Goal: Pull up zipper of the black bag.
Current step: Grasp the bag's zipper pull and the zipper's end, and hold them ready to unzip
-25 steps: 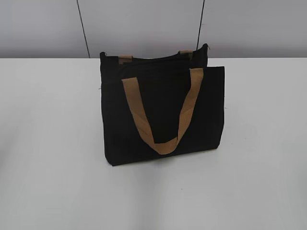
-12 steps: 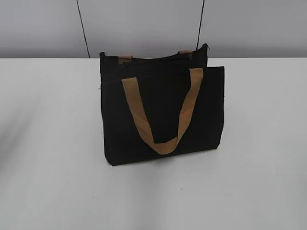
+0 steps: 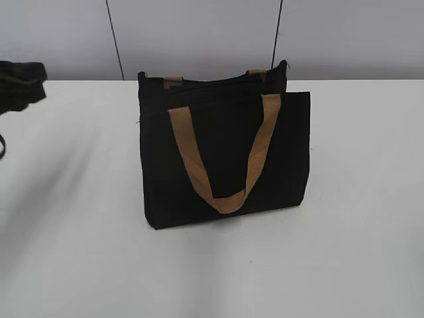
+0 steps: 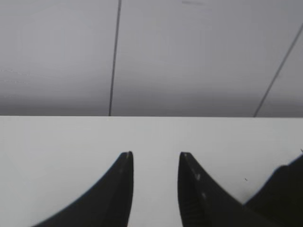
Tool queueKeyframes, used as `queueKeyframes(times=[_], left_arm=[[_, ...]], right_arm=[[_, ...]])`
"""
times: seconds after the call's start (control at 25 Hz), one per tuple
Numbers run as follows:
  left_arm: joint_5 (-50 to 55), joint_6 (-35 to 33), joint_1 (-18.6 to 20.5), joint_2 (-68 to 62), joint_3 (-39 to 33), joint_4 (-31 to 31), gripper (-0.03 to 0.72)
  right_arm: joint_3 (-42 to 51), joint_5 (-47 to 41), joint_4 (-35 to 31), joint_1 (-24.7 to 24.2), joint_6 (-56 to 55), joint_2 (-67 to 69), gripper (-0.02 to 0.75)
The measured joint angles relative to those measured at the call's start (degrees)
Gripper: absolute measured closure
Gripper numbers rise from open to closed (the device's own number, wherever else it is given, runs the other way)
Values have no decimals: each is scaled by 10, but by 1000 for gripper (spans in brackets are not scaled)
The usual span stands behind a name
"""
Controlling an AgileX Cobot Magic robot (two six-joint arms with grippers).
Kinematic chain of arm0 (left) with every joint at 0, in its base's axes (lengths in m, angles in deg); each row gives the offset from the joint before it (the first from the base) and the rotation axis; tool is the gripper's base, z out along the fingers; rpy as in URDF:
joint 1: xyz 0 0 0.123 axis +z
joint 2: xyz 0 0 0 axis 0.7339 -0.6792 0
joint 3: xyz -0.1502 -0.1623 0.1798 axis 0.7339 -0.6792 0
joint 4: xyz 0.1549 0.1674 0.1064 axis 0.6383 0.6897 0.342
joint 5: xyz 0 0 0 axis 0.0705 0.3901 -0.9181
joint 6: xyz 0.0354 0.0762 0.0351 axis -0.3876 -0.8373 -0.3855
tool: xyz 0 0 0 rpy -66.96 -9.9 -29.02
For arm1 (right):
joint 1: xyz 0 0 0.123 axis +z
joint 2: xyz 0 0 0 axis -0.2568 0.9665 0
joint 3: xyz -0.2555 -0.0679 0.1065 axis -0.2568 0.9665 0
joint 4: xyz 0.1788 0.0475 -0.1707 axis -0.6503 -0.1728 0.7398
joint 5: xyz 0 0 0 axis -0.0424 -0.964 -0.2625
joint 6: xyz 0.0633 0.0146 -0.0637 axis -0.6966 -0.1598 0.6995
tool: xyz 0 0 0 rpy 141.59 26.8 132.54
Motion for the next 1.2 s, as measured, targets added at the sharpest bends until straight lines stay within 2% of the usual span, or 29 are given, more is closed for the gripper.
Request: queueKeyframes(times=[0.24, 0.52, 0.8, 1.2], left_arm=[[-62, 0, -41, -106, 0, 54, 442], [-95, 1, -45, -212, -7, 70, 442], [-128, 15, -45, -239, -9, 188, 442], [-176, 18, -46, -282, -9, 295, 434]], right_arm=[[0, 0, 0, 0, 0, 0, 383], [0, 0, 0, 0, 0, 0, 383], [0, 0, 0, 0, 0, 0, 383], [0, 0, 0, 0, 0, 0, 383]])
